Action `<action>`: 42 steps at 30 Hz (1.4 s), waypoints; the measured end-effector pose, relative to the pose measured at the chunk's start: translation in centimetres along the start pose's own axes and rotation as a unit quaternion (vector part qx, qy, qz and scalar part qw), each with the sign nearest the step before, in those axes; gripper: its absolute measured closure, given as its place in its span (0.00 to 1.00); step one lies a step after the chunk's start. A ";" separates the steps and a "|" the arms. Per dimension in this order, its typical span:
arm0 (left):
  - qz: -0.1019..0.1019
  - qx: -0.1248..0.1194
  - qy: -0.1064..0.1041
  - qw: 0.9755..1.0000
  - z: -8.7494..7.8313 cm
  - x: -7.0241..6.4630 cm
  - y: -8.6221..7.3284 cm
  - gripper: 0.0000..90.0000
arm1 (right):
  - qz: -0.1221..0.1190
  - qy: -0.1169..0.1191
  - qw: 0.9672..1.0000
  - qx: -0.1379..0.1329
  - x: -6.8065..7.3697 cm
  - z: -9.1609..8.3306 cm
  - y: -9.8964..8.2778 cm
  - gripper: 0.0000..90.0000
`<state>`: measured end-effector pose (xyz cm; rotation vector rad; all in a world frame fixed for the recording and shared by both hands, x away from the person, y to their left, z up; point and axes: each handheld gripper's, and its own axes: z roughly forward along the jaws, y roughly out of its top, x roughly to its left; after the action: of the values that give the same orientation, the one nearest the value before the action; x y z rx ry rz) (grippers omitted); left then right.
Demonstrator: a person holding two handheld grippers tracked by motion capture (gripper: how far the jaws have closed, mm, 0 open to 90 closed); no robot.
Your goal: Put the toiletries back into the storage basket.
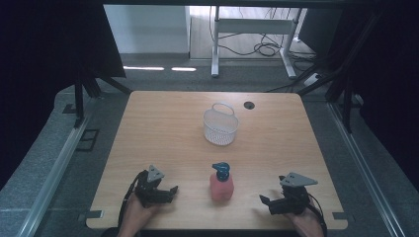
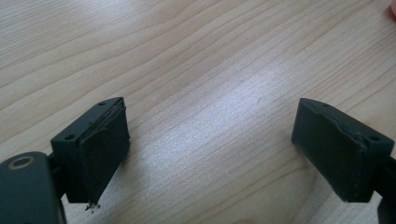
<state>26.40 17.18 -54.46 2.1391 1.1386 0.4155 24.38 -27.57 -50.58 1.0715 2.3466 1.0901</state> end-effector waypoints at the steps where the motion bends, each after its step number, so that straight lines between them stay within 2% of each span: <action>1: 0.000 0.000 0.000 1.000 0.0 0.0 0.0 0.12 | 0.001 0.006 1.000 -0.002 0.2 0.0 0.3 0.00; 13: -0.001 0.000 0.001 1.000 0.0 0.0 0.0 0.12 | -0.006 0.023 1.000 -0.006 1.3 -0.2 1.4 0.00; 23: -0.001 0.000 0.001 1.000 0.0 0.0 0.0 0.12 | -0.005 0.055 0.998 -0.018 2.2 -0.1 2.6 0.00; 33: -0.002 0.000 0.001 1.000 0.0 0.0 0.0 0.12 | -0.024 0.071 0.997 -0.033 3.4 0.0 4.7 0.01; 42: -0.002 0.000 0.001 1.000 0.0 0.0 0.0 0.12 | -0.035 0.080 0.996 -0.032 4.3 0.5 5.7 0.04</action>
<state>26.36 17.16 -54.45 2.1376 1.1439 0.4164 24.69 -21.70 -46.54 0.9017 2.4339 1.2573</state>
